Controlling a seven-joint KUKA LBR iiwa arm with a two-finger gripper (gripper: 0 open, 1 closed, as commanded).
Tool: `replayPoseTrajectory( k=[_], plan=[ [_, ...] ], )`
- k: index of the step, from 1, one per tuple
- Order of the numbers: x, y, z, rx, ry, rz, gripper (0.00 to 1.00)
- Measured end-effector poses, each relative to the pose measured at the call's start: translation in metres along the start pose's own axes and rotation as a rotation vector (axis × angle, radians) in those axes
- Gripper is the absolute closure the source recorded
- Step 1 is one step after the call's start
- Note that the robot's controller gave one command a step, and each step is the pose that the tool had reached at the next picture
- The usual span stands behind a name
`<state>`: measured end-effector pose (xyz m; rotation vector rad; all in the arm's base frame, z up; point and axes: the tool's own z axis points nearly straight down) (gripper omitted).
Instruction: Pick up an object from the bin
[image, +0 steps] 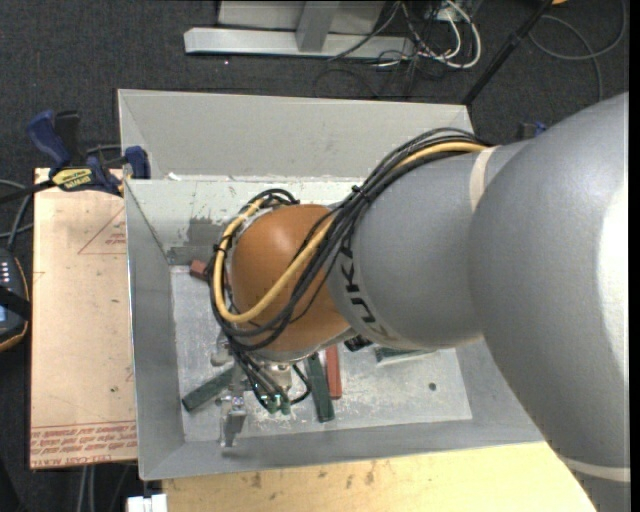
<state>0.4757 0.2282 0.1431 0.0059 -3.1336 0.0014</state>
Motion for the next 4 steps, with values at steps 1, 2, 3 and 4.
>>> replayPoseTrajectory(
  k=[1, 2, 3, 4],
  plan=[
    [-0.002, -0.001, -0.004, -0.002, -0.007, 0.004, 0.0],
    [-0.037, 0.013, 0.066, -0.01, -0.027, -0.071, 1.0],
    [-0.037, 0.013, 0.066, -0.01, -0.027, -0.071, 1.0],
    [-0.044, 0.009, 0.035, -0.001, -0.006, -0.084, 1.0]
  ],
)
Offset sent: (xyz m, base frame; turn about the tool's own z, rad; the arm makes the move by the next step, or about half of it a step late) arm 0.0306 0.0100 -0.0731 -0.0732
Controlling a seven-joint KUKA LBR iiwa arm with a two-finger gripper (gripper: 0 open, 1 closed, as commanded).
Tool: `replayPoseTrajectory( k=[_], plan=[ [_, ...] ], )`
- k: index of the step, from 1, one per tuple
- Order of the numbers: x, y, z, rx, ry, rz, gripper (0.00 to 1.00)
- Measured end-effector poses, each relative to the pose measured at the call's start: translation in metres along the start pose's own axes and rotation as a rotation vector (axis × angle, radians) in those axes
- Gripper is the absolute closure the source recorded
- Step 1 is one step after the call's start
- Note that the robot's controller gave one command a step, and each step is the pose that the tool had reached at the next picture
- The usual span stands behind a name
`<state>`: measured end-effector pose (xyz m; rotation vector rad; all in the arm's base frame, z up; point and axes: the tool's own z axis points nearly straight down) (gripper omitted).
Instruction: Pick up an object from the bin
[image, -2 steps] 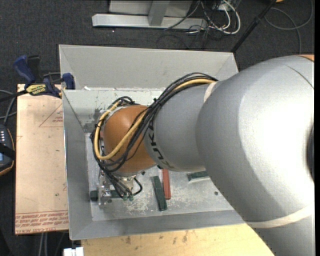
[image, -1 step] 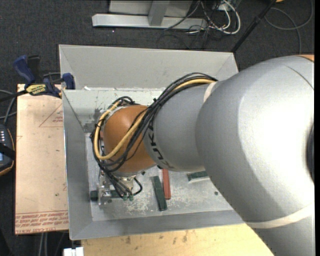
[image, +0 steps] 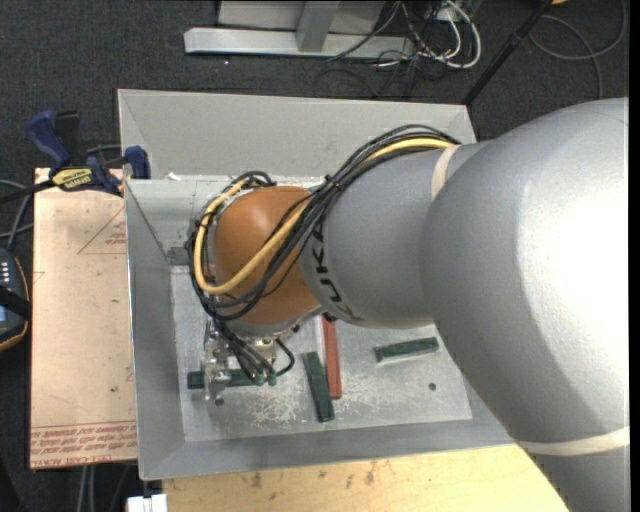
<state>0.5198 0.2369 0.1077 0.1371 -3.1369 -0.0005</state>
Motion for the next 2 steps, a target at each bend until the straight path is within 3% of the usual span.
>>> replayPoseTrajectory(
  k=[1, 2],
  plan=[
    [0.004, 0.007, -0.063, 0.001, 0.001, 0.008, 1.0],
    [-0.008, -0.005, -0.101, -0.002, -0.007, 0.02, 1.0]
  ],
)
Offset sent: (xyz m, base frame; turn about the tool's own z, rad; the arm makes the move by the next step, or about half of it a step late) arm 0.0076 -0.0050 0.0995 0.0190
